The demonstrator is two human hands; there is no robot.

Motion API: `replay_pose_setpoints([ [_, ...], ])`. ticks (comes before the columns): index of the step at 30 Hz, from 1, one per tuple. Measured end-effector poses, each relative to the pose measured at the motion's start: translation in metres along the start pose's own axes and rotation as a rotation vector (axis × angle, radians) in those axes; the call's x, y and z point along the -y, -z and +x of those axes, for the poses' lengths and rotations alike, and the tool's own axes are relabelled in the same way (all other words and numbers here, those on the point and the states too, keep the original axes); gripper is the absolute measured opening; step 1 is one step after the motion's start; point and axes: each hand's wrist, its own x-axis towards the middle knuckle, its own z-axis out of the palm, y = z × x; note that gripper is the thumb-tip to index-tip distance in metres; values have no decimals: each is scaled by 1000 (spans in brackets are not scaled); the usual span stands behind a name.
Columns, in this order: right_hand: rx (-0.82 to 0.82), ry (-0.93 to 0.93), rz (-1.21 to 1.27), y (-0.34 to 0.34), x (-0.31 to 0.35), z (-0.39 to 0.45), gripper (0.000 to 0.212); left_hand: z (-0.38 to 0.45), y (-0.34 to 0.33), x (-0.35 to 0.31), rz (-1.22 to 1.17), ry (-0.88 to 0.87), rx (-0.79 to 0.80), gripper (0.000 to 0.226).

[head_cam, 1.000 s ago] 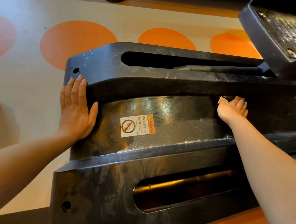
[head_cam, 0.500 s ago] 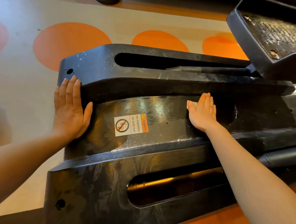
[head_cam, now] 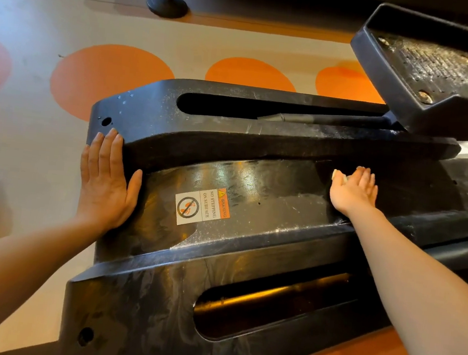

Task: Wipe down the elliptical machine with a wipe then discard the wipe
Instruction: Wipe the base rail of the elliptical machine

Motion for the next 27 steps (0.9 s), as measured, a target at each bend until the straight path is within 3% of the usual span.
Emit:
replay_pose_setpoints([
  [8, 41, -224, 95, -5, 15, -15, 75, 1, 2, -2, -3, 6, 15, 72],
  [23, 0, -373, 199, 1, 34, -21, 79, 1, 2, -1, -5, 5, 16, 72],
  [27, 68, -221, 140, -7, 40, -39, 78, 2, 1, -2, -16, 4, 4, 73],
])
